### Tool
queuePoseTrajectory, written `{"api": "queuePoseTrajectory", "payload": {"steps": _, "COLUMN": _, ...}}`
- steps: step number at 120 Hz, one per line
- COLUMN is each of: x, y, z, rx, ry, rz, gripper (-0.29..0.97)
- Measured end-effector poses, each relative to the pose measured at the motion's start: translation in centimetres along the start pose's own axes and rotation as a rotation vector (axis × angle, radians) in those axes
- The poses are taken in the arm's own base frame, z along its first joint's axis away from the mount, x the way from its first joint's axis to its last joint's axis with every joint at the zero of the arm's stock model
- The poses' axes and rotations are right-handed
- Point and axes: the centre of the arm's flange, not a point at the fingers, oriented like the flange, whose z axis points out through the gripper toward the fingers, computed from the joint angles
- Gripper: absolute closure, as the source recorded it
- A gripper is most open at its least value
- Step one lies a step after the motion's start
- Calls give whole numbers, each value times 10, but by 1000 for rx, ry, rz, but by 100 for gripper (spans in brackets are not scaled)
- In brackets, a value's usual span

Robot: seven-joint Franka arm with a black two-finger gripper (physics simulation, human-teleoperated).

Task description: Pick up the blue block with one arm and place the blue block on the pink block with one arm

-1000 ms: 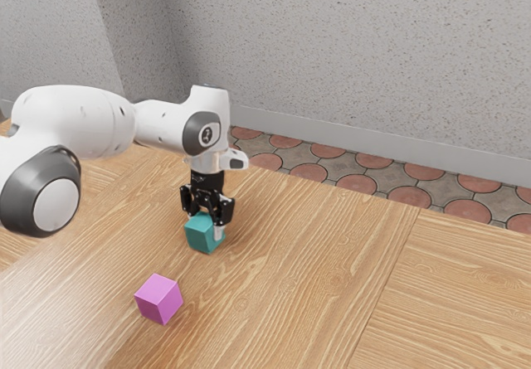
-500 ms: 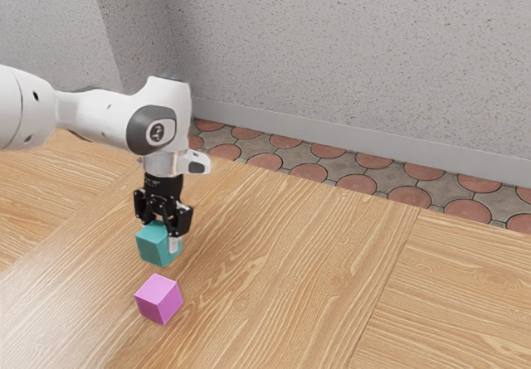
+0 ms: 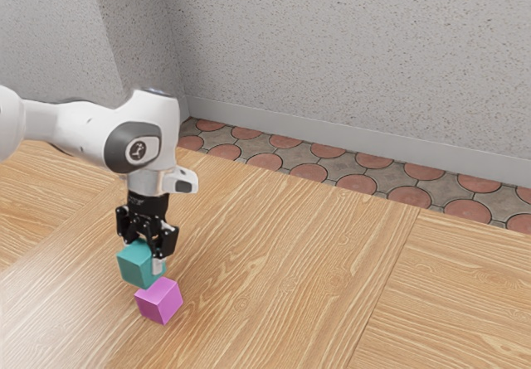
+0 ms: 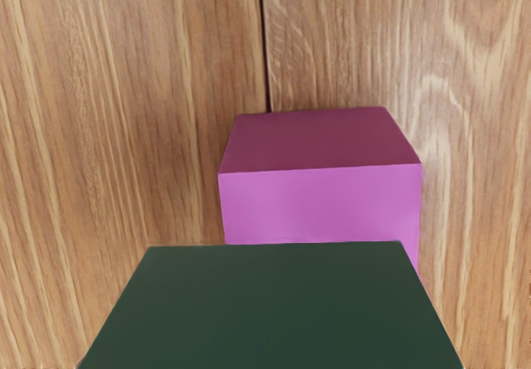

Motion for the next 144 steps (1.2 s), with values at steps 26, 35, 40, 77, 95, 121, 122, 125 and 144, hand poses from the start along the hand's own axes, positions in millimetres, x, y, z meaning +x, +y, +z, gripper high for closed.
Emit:
{"api": "queuePoseTrajectory", "payload": {"steps": 26, "x": -4, "y": 21, "z": -1, "rx": 15, "ry": 8, "rz": 0, "gripper": 28}}
{"api": "queuePoseTrajectory", "payload": {"steps": 35, "x": -2, "y": 29, "z": -2, "rx": 20, "ry": 16, "rz": 3, "gripper": 28}}
{"api": "queuePoseTrajectory", "payload": {"steps": 40, "x": -1, "y": 33, "z": -2, "rx": 23, "ry": 21, "rz": 5, "gripper": 28}}
{"api": "queuePoseTrajectory", "payload": {"steps": 77, "x": 9, "y": 48, "z": -21, "rx": 31, "ry": 82, "rz": 13, "gripper": 28}}
{"api": "queuePoseTrajectory", "payload": {"steps": 95, "x": 11, "y": 32, "z": -20, "rx": 19, "ry": 83, "rz": -21, "gripper": 28}}
{"api": "queuePoseTrajectory", "payload": {"steps": 121, "x": 36, "y": -3, "z": -16, "rx": 0, "ry": 62, "rz": -91, "gripper": 28}}
{"api": "queuePoseTrajectory", "payload": {"steps": 122, "x": 38, "y": -3, "z": -15, "rx": 1, "ry": 60, "rz": -90, "gripper": 28}}
{"api": "queuePoseTrajectory", "payload": {"steps": 125, "x": 43, "y": 0, "z": -13, "rx": 5, "ry": 51, "rz": -85, "gripper": 28}}
{"api": "queuePoseTrajectory", "payload": {"steps": 144, "x": 50, "y": 10, "z": -6, "rx": 14, "ry": 27, "rz": -70, "gripper": 28}}
